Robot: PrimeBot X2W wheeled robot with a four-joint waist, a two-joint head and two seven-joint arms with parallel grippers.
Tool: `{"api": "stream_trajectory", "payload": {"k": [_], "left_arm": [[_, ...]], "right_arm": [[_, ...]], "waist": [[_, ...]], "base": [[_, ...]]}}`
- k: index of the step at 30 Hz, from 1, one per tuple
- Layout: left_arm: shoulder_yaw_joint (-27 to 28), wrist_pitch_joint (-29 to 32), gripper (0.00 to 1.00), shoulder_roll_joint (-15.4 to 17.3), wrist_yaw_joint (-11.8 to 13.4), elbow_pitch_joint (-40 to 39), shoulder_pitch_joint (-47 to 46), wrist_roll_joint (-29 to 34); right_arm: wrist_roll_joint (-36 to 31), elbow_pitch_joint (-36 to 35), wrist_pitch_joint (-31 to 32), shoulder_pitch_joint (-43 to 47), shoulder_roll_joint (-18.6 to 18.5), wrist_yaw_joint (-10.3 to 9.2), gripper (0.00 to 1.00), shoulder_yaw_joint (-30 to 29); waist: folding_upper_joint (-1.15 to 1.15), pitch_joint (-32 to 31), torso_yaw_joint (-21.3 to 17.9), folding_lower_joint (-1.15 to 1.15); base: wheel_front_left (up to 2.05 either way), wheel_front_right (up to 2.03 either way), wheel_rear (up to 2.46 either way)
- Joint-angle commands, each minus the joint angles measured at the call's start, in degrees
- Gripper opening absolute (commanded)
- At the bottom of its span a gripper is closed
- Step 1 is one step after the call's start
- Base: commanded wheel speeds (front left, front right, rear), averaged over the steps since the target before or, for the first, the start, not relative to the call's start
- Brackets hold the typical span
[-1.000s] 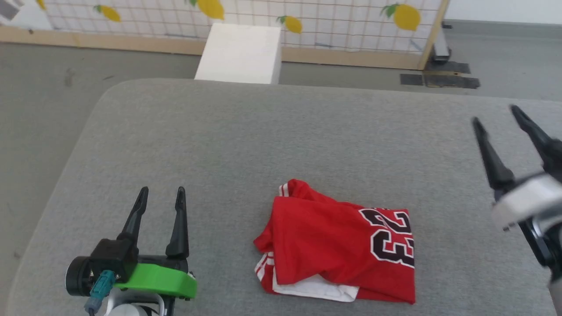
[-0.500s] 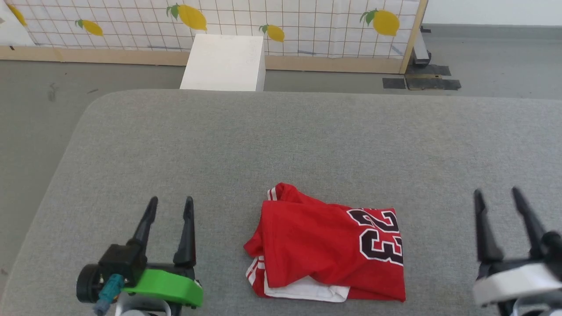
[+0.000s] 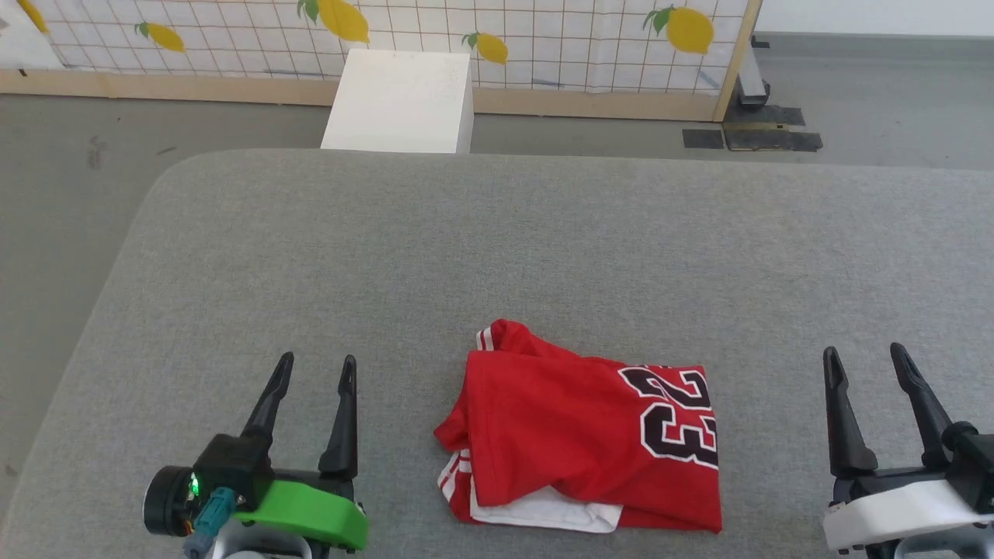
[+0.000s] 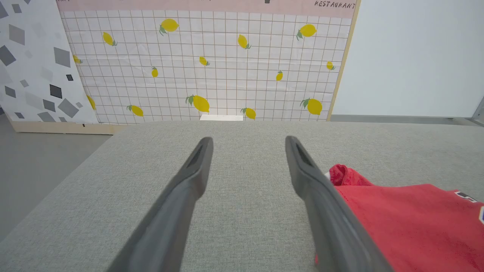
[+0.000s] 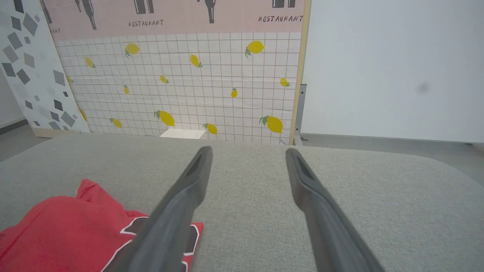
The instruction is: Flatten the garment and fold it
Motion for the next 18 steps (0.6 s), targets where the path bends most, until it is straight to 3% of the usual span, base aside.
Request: {"api": "stream_trajectory", "payload": {"k": [1,6,14,18], "left_arm": [[-0.1,-0.3,1.0,0.1,-0.4,-0.3,0.0,0.3],[-0.5,-0.3,1.0,0.0,-0.4,-0.6,-0.7,0.3],[-1.0,-0.3,1.0,0.0,-0.4,-0.8,-2.0,0.2],[-1.6,-0.3,1.0,-0.1,-0.4,-0.7,-3.0,0.1]], "right_arm": [[-0.5,-0.4,0.4,-0.2,-0.2,-0.08,1.0,0.0],[5.6,-0.4,8.6,-0.9,-2.3,-0.08,1.0,2.0],[25.6,-2.7,34.9,-2.5,-7.4,-0.08,1.0,4.9],[31.3,-2.3,45.4,-3.8,-7.0,-0.08,1.0,4.0]], "waist": [[0.17,0.3,0.3,0.0],[0.17,1.9,1.2,0.0],[0.17,5.4,3.1,0.0],[0.17,7.2,4.3,0.0]], "base": [[0.0,0.0,0.0],[0.0,0.0,0.0],[0.0,0.0,0.0],[0.0,0.0,0.0]]}}
